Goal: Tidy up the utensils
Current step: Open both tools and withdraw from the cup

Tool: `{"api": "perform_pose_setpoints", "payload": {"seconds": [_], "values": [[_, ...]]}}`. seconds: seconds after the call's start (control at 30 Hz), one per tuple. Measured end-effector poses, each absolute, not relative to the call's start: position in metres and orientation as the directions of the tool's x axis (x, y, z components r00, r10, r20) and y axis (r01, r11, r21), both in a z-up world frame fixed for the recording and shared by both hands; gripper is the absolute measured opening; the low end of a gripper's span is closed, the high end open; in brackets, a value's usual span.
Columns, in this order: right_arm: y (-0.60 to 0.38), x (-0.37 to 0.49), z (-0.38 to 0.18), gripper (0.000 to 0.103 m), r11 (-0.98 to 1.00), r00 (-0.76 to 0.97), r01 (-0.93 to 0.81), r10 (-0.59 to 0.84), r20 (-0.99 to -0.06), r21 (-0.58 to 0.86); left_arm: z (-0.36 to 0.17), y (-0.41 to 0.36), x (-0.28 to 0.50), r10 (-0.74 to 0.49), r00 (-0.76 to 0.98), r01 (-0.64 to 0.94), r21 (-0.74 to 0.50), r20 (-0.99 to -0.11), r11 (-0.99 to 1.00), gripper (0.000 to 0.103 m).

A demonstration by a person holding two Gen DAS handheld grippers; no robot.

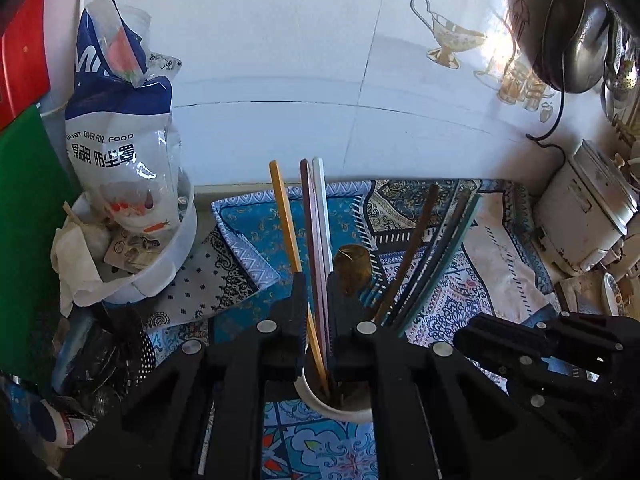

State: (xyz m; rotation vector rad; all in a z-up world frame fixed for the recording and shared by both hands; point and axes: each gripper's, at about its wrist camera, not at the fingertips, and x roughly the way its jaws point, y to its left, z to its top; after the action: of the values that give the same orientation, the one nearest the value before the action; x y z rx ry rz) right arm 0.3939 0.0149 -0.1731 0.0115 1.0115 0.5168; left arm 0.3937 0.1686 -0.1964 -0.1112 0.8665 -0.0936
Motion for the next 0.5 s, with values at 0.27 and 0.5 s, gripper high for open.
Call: {"api": "perform_pose_setpoints", "payload": {"seconds": [0.27, 0.5], "values": [[-0.014, 0.361, -0.132, 0.018, 0.878, 0.508, -0.419, 0.438, -0.742, 0.231, -0.148, 0.155, 0.341, -0.151, 0.679, 0.049, -0.161, -0.719, 0.986, 0.024], [-0.073, 0.292, -0.052, 0.018, 0.86, 0.664, -0.471, 0.492, -0.563, 0.197, -0.072, 0.116, 0.256, -0.116, 0.815, 0.05, -0.13, -0.568, 0.99, 0.04]]}}
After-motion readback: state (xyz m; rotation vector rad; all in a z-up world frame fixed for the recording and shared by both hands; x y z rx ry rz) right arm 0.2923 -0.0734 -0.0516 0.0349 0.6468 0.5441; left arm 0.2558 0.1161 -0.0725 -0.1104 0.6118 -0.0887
